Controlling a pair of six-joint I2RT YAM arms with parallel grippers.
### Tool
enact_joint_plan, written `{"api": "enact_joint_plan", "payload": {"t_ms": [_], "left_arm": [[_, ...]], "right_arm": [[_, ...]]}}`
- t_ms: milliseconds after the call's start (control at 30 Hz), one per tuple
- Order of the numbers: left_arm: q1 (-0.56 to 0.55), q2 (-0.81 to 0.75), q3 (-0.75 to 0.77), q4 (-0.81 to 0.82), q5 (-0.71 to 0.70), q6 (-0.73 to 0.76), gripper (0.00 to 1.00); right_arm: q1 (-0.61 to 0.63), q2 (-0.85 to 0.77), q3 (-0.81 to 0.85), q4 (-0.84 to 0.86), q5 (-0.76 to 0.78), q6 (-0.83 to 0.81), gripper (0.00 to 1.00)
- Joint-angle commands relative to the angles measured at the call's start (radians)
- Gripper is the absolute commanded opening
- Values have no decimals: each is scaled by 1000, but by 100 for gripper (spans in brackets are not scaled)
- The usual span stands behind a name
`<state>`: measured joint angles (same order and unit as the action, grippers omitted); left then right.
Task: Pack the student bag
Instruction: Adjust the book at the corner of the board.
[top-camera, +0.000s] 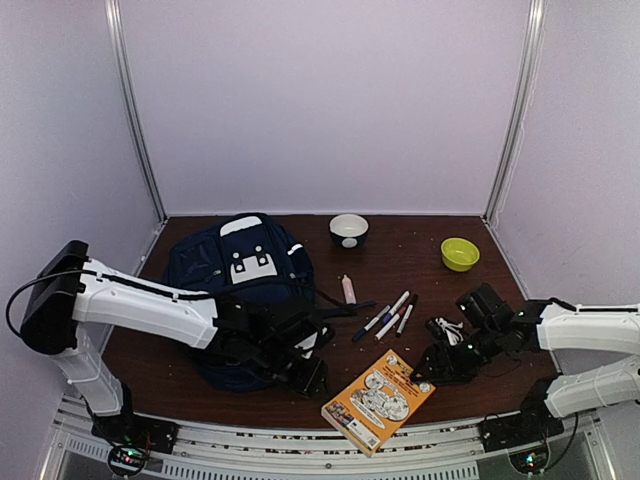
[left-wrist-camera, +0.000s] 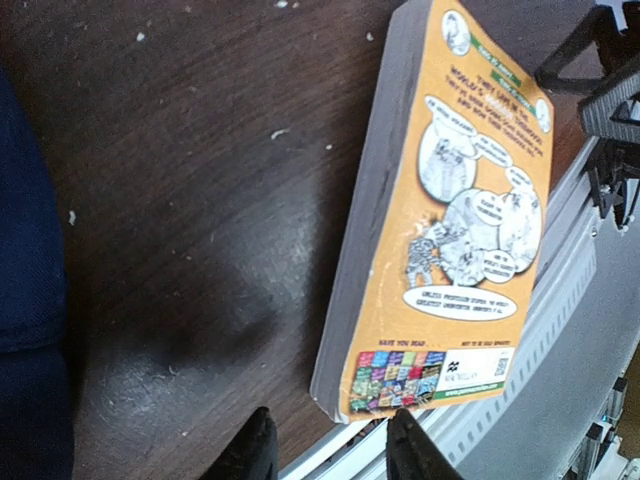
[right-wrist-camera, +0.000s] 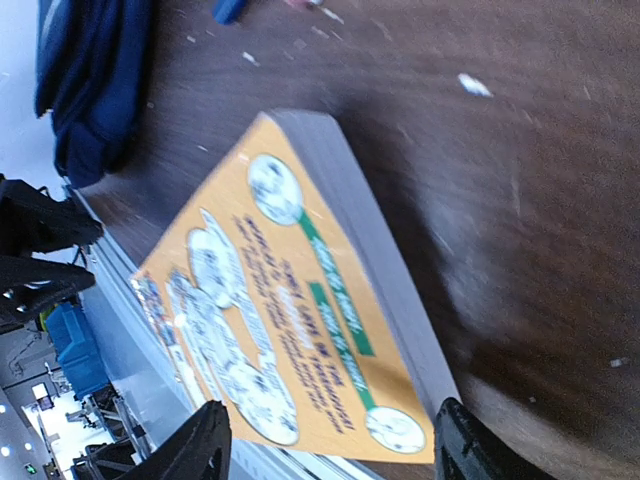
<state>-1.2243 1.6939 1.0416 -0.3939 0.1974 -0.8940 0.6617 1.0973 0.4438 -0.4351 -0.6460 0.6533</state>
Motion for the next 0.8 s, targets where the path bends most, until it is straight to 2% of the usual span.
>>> {"api": "enact_joint_plan", "payload": {"t_ms": [0,200,300,400,467,567,667,767], "left_arm": [[30,-30,44,-18,-42,73,39],[94,72,181,-39,-20,150,39],[97,109,233,-60,22,175,38],[97,105,229,-49,39,194,36],[98,105,237,-54,35,215,36],[106,129,279,-46,50,246,36],[110,189,364,-61,41,275,39],[116,242,433,-74,28,288,40]], "right_arm": [[-3,24,101,181,-37,-28,70],[-27,160,245,229,-103,-133,70],[-49,135,328,34,-35,-161,70],[-54,89,249,-27,-100,-151,66],[-51,47,193,-51,-151,-219,55],[-23,-37,145,-118,-125,-320,38],[-6,-100,53,-130,-98,-249,12],[50,-79,32,-146,-93,-209,2]]}}
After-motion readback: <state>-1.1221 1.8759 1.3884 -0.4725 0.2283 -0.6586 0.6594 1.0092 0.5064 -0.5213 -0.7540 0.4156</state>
